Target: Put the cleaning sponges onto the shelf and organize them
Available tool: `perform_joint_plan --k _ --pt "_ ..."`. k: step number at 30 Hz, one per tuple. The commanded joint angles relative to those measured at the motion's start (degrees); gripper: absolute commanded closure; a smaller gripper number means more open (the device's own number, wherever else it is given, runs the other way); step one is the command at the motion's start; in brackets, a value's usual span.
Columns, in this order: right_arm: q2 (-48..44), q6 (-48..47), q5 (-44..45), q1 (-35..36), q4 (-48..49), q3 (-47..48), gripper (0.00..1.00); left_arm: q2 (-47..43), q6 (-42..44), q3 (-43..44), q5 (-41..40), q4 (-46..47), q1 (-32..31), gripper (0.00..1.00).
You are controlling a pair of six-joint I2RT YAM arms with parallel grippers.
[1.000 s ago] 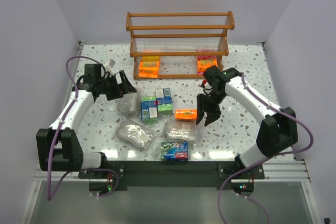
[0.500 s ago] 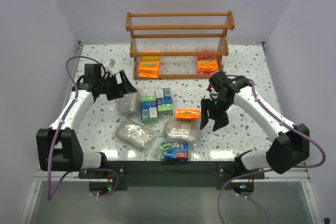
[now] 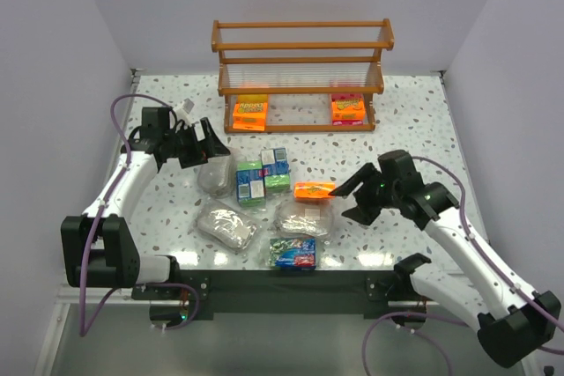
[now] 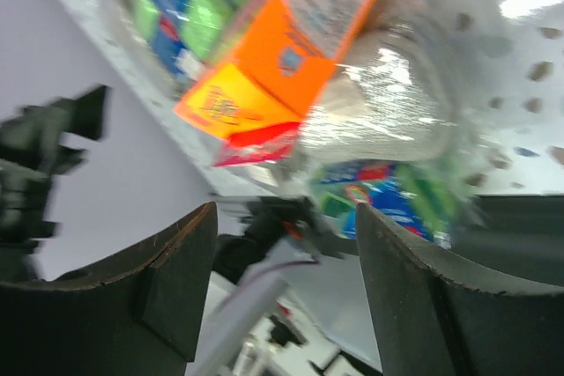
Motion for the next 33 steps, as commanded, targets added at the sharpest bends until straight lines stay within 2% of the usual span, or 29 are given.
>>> perform_joint_plan --k 1,6,12,18,24,33 --pt "-1.22 14.14 4.20 0.15 14.36 0.29 0.33 -0.99 0.04 -0.02 1.58 2.50 -0.06 0.05" --pt "4.83 14.32 0.07 0.59 13.68 3.37 0.34 -1.07 -0.05 -0.20 1.67 2.59 -0.06 0.06" --pt "7.14 15.81 -3.62 2.69 12.53 3.64 0.36 -2.22 0.12 -0.64 1.14 1.89 -0.06 0.06" --pt "10.38 16.43 -2.75 4.37 12.61 3.81 0.36 -2.48 -0.14 -1.34 0.88 2.24 -0.06 0.06" --pt "16.62 16.79 -1.60 4.54 19.99 5.47 0.36 -3.18 0.03 -1.52 0.71 1.63 -0.06 0.06" --pt "17.42 15.20 0.33 4.72 16.49 9.88 0.36 -3.80 0.21 -1.78 0.09 1.53 -0.06 0.06"
